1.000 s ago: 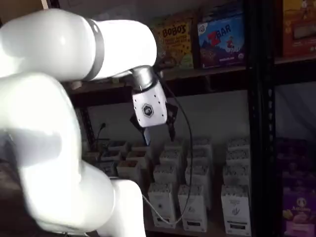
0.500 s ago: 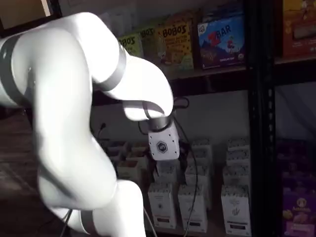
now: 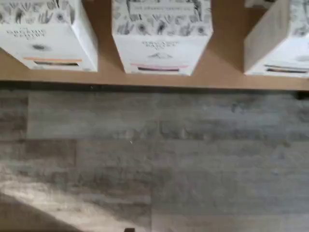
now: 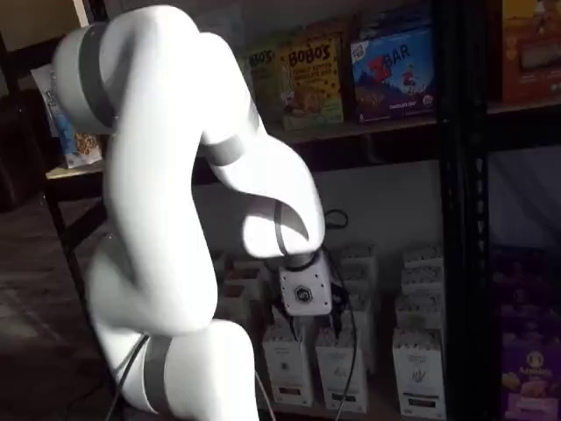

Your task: Pick up the white box with a green strip in the middle, on the bottom shelf, the sixth box from the left

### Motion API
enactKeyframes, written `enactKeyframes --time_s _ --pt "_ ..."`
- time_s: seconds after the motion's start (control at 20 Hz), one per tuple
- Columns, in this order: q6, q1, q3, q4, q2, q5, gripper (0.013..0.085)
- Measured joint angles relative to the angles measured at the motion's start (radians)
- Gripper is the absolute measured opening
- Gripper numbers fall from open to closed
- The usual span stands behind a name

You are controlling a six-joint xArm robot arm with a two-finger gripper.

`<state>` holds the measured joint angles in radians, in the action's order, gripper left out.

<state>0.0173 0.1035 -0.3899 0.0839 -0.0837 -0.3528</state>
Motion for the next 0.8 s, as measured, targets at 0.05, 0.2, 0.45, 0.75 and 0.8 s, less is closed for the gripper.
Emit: enactKeyframes --time_s 0.05,0.2,0.45,0.75,0.8 --pt "0.011 -0.001 -0.015 -0.012 0.036 0.014 0.085" --pt "0.025 0.0 -0.059 -0.026 0.151 0.091 0.085" --pt "0.059 0.012 -0.145 -0.05 0.314 0.199 0.085" --pt "-0.01 0.071 -0.283 0.079 0.461 0.203 0.085" --pt "-0.023 0.082 -0.31 0.104 0.482 0.189 0.085"
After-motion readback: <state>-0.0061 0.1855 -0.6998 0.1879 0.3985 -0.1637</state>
